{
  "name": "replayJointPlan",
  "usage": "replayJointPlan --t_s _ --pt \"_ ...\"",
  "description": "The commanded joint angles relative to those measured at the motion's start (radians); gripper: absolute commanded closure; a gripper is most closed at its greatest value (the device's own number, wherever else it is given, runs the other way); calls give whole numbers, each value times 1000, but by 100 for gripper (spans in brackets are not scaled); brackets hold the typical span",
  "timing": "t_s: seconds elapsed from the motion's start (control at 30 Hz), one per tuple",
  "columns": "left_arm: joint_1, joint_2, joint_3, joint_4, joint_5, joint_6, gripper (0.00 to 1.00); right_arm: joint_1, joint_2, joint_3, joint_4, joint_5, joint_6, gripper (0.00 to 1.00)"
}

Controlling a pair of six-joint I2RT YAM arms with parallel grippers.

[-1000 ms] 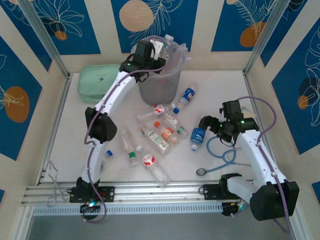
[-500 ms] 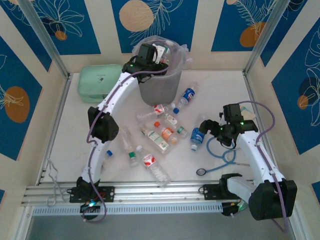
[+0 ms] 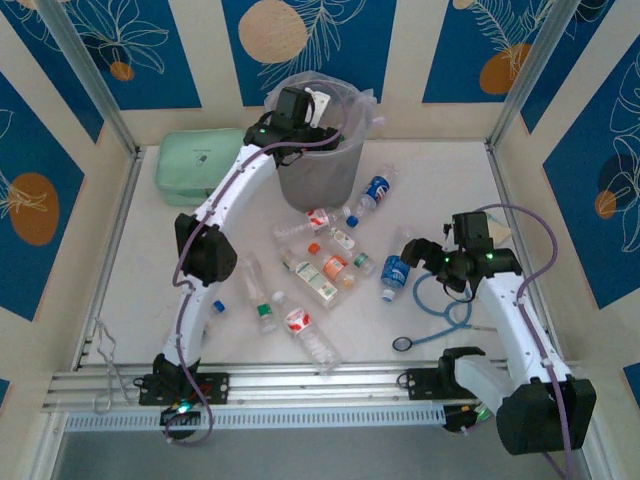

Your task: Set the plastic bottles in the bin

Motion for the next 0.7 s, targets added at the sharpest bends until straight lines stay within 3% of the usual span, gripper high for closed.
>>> replayJointPlan --t_s 0.0,0.2,0.57,0.67 --pt "1 -65 -9 -25 -3 20 14 -6 -15 -22 15 -12 -5 1" --pt "0 -120 -7 -2 3 22 1 -6 14 -3 2 -38 16 1" --pt "-8 -276 -18 -9 24 60 1 43 187 1 75 -88 80 1" --pt "-9 -368 -104 11 36 63 1 47 226 6 112 -89 87 3"
